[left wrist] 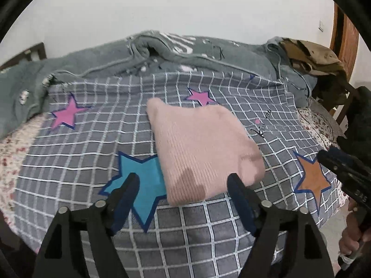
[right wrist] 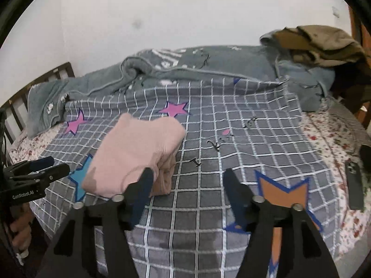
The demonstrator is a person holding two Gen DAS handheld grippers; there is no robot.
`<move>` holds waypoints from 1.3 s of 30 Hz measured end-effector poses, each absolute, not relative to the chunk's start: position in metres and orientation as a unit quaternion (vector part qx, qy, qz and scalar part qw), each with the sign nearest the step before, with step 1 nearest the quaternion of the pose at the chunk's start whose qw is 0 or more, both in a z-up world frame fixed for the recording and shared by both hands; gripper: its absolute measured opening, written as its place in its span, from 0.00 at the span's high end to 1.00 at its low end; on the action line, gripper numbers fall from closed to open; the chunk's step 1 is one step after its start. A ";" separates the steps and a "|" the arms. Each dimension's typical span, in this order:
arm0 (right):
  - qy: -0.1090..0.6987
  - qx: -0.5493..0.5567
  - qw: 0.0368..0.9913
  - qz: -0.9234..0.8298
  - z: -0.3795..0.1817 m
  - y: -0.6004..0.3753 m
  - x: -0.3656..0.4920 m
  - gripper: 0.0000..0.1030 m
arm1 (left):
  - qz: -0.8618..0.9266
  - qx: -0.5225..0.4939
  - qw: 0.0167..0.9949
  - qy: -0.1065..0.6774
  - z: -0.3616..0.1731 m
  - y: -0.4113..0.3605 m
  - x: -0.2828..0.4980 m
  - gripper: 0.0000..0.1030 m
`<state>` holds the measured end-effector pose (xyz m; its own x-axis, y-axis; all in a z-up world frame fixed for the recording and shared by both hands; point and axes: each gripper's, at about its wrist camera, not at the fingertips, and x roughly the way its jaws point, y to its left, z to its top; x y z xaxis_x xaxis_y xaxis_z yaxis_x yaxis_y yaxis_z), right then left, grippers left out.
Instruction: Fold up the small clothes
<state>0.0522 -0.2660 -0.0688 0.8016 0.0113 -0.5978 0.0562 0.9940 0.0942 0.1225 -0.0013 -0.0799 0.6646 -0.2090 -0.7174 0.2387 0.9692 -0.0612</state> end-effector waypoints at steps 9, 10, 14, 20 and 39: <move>0.305 0.047 0.951 -0.020 -0.039 -0.272 -0.006 0.16 | -0.080 0.015 0.931 0.355 -0.045 0.002 0.075 0.12; 0.301 0.046 0.952 -0.022 -0.038 -0.272 -0.011 0.14 | -0.077 0.016 0.932 0.353 -0.043 0.002 0.071 0.11; 0.294 0.023 0.954 -0.046 -0.036 -0.269 -0.027 0.07 | -0.072 0.022 0.936 0.344 -0.036 0.003 0.057 0.06; 0.291 0.022 0.955 -0.046 -0.030 -0.265 -0.037 0.07 | -0.073 0.026 0.939 0.336 -0.028 0.004 0.044 0.06; 0.281 0.031 0.958 -0.046 -0.025 -0.271 -0.051 0.07 | -0.065 0.032 0.942 0.328 -0.023 0.006 0.033 0.05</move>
<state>-0.0514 -0.2707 -0.0250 0.8383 -0.0702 -0.5407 0.1054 0.9938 0.0344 0.0327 0.0065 -0.0233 0.7762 -0.1021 -0.6222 0.1440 0.9894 0.0172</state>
